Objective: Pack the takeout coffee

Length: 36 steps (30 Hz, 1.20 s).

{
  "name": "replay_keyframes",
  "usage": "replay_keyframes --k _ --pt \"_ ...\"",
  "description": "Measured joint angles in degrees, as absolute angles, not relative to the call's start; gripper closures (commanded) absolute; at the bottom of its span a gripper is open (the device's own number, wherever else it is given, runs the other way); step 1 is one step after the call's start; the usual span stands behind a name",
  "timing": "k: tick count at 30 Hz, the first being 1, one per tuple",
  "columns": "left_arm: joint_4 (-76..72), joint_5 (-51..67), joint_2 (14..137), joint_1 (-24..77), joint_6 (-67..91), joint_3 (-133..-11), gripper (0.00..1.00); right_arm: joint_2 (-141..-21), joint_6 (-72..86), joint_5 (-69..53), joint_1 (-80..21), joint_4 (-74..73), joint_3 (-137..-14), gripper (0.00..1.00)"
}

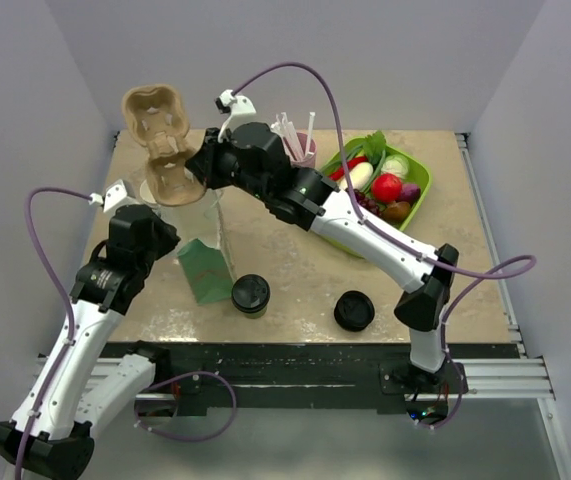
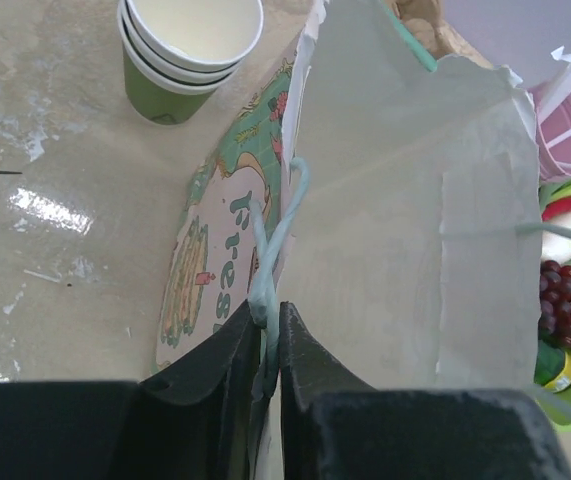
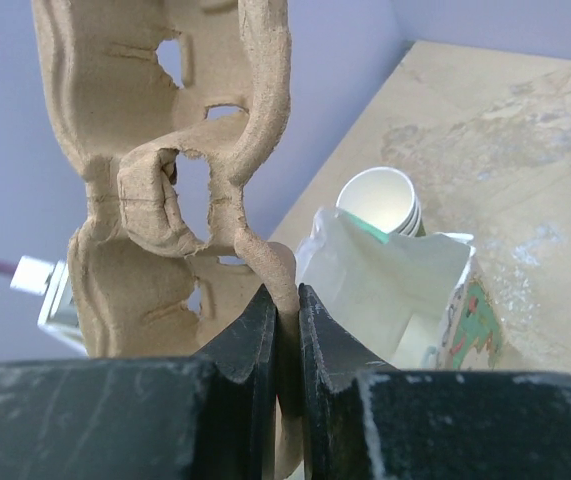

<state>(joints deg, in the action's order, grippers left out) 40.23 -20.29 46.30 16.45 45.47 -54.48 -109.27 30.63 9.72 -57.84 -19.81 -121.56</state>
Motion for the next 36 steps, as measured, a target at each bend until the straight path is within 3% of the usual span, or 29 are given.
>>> replay_keyframes --k 11,25,36 --pt "39.92 -17.96 45.87 16.45 46.44 -53.23 0.86 -113.73 29.08 17.28 -60.12 -22.55 -127.87 1.0" --pt "39.92 -17.23 44.53 16.43 47.27 -52.53 0.89 -111.18 23.81 25.17 -60.82 -26.15 -114.17 1.0" --pt "41.6 -18.26 43.46 16.45 49.6 -52.53 0.93 -99.98 21.8 28.05 -65.8 -26.3 -101.36 1.0"
